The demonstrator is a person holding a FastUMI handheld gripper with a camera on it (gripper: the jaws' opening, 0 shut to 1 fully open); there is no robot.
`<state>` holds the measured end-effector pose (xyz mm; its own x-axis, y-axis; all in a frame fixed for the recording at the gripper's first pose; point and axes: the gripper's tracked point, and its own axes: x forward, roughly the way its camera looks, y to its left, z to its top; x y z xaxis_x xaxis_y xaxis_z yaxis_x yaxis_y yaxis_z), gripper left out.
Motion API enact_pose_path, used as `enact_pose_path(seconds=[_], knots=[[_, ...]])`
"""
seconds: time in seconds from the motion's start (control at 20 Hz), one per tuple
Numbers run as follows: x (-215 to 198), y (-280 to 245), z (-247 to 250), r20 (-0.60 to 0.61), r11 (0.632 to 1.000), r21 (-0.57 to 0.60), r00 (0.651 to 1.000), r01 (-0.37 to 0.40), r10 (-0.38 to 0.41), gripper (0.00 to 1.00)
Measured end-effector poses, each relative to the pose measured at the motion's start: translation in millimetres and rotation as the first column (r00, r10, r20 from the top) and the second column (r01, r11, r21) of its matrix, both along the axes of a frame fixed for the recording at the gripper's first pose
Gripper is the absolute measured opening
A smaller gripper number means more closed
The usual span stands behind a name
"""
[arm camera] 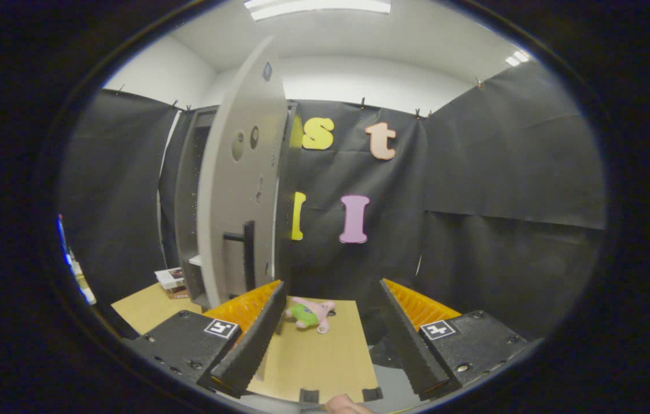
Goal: Open the shoe cabinet door, grab the shoes and put them into the shoe cabinet, then close the shoe cabinet door.
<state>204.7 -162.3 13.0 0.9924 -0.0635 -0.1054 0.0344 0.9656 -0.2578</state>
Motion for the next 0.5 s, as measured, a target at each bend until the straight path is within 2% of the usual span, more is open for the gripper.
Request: enact_pose_path(seconds=[0.1, 0.2, 0.3, 0.5], knots=[[22.6, -34.5, 4.4, 0.018, 0.998, -0.054, 0.999, 0.032, -0.031, 1.0], [41.6, -46.0, 4.0, 0.025, 0.999, -0.022, 0.999, 0.033, -0.033, 1.0], [54.2, -40.7, -0.4, 0.018, 1.0, 0.02, 1.0, -0.005, 0.005, 1.0], [71.7, -11.8, 2.6, 0.02, 0.998, 0.015, 0.998, -0.067, 0.066, 1.0]])
